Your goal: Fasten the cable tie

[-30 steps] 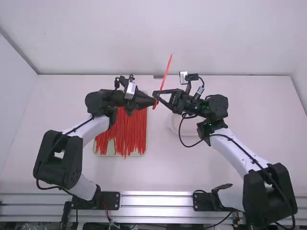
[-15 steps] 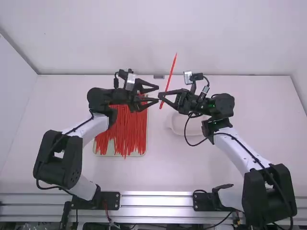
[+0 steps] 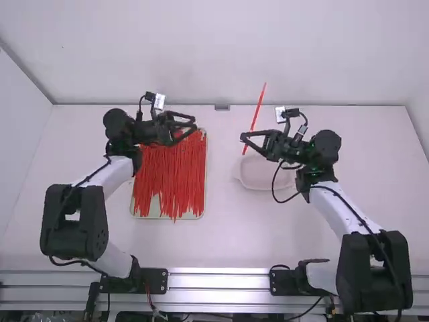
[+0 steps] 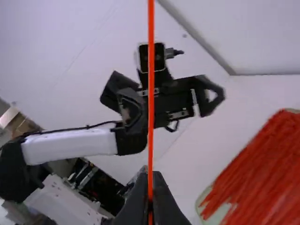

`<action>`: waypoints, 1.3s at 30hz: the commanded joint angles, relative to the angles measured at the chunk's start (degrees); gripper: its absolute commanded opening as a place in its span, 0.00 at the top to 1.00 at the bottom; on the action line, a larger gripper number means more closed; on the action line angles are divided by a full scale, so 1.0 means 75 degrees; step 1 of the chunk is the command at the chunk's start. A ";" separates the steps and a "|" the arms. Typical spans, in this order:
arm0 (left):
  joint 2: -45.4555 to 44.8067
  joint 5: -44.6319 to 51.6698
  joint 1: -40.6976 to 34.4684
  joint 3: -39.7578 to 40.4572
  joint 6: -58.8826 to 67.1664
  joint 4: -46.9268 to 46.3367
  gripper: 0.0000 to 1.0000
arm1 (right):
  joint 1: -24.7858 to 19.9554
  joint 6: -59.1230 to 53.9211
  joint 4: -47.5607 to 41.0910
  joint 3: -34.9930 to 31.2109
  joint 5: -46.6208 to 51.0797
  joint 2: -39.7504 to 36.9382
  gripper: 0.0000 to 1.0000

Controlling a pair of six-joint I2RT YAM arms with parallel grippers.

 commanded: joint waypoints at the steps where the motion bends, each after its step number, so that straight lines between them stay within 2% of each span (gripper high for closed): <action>1: -0.0032 0.0551 0.0102 0.0125 0.0315 -0.0420 0.01 | -0.0256 -0.0889 -0.0350 -0.0064 -0.0070 -0.0044 1.00; 5: -0.0032 0.0647 0.0111 0.0125 0.1049 -0.1734 0.01 | -0.0536 -0.1894 -0.1480 -0.0064 0.0114 -0.0044 1.00; 7: -0.0032 0.0405 0.0102 0.0125 0.1833 -0.2952 0.01 | -0.0627 -0.2736 -0.2430 -0.0064 0.0481 -0.0044 1.00; 8: -0.0032 0.0326 0.0093 0.0125 0.1929 -0.3121 0.01 | -0.0632 -0.2821 -0.2532 -0.0064 0.0542 -0.0044 1.00; 10: -0.0032 -0.0236 0.0087 0.0125 0.2629 -0.4232 0.01 | -0.0673 -0.3325 -0.3212 -0.0064 0.0857 -0.0044 1.00; 11: -0.0032 -0.0236 0.0087 0.0125 0.2629 -0.4232 0.01 | -0.0673 -0.3325 -0.3212 -0.0064 0.0857 -0.0044 1.00; 21: -0.0032 -0.1955 0.0108 0.0125 0.4739 -0.7965 0.01 | -0.0606 -0.4881 -0.5225 -0.0073 0.2110 -0.0044 1.00; 25: -0.0035 -0.2136 0.0096 0.0125 0.5397 -0.8740 0.01 | -0.0609 -0.5184 -0.5791 -0.0079 0.2687 -0.0044 1.00; 30: -0.0035 -0.2739 0.0149 0.0125 0.5447 -0.9232 0.01 | -0.0609 -0.5549 -0.6458 -0.0082 0.3485 -0.0044 1.00; 33: -0.0035 -0.2500 0.0169 0.0125 0.5741 -0.9320 0.01 | -0.0527 -0.5712 -0.6831 -0.0087 0.4208 -0.0044 1.00; 39: -0.0035 -0.2442 0.0166 0.0125 0.5785 -0.9401 0.01 | 0.0137 -0.5595 -0.6889 -0.0428 0.6309 -0.0044 1.00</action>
